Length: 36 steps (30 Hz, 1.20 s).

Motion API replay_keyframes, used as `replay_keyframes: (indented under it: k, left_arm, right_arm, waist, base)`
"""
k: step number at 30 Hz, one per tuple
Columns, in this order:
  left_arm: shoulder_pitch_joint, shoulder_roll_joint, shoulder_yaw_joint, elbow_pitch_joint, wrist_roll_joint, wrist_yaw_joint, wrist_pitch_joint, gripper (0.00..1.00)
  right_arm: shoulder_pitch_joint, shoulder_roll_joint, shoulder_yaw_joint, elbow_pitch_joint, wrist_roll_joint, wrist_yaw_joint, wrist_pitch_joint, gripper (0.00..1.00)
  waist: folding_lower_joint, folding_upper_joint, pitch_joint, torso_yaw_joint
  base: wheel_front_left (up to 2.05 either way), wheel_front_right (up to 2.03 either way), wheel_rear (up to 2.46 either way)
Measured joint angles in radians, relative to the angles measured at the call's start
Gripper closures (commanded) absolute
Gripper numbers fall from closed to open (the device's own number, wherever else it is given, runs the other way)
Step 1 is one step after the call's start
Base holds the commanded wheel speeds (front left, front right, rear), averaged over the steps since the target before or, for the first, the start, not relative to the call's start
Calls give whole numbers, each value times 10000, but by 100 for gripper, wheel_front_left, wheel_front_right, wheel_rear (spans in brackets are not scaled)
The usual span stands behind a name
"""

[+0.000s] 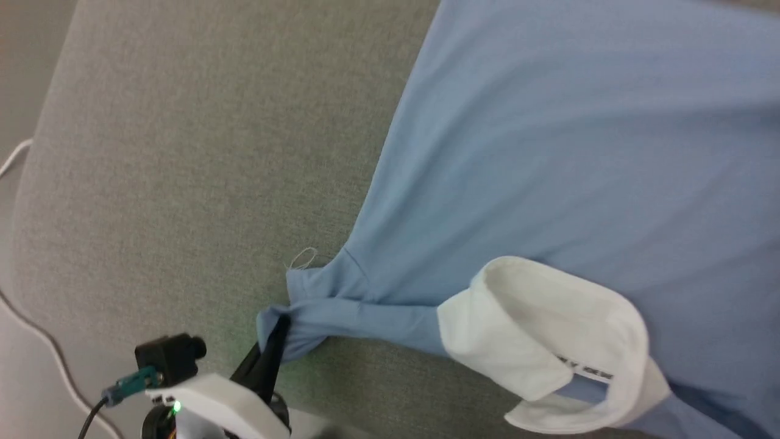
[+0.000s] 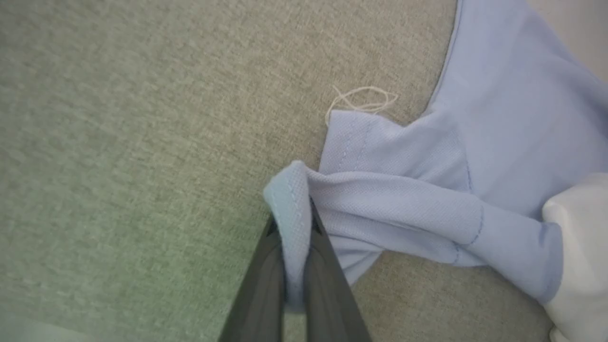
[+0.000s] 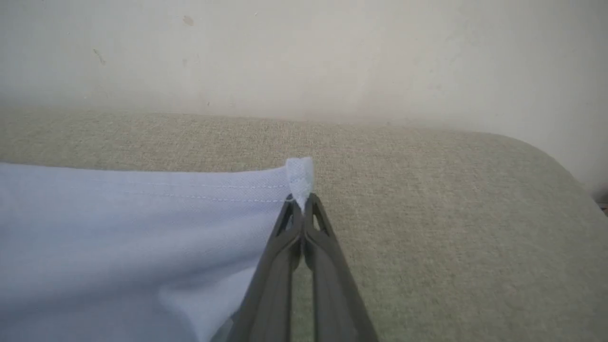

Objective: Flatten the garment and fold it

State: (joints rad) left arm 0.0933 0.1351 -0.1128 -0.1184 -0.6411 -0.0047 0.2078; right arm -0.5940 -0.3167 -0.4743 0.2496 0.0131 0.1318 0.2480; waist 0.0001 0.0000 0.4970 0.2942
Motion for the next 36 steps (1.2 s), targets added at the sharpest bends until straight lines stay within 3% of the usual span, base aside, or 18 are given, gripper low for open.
replay_keyframes:
  k: [6, 13, 21, 28, 29, 30, 36]
  left_arm:
    - [797, 224, 157, -230, -2, 326, 303, 100]
    - [1259, 378, 230, -598, -2, 523, 570, 100]
    - [1349, 489, 230, -828, 0, 663, 698, 100]
    - [1339, 487, 161, -882, -2, 673, 709, 100]
    - [1338, 485, 159, -882, -4, 673, 709, 100]
    - [1337, 481, 159, -882, -8, 673, 708, 100]
    - [1305, 476, 138, -872, -33, 669, 704, 100]
  right_arm:
    - [2389, 86, -130, -376, 65, 8, -322, 100]
    - [4287, 1003, -606, -759, 407, 12, 1708, 100]
    - [5440, 1912, -1124, -1058, 765, 10, 4437, 100]
    - [5532, 2274, -1233, -986, 1024, 10, 4704, 100]
    - [5535, 2280, -1202, -1014, 1024, 10, 4585, 59]
    - [5534, 2278, -1160, -1041, 1026, 8, 4437, 2]
    - [4904, 1804, 94, -1645, 1655, 8, 2201, 0]
  waist:
    - [-2, 0, -1171, -414]
    - [-3, 0, -2210, -1102]
    - [-3, 0, -2833, -1880]
    - [-1, 0, -2930, -2190]
    - [-1, 0, -2921, -2193]
    - [-1, 0, -2918, -2192]
    - [0, 0, -2857, -2148]
  base:
    - [0, 0, 0]
    - [0, 0, 0]
    - [0, 0, 0]
    - [0, 0, 0]
    - [0, 0, 0]
    - [0, 0, 0]
    - [0, 0, 0]
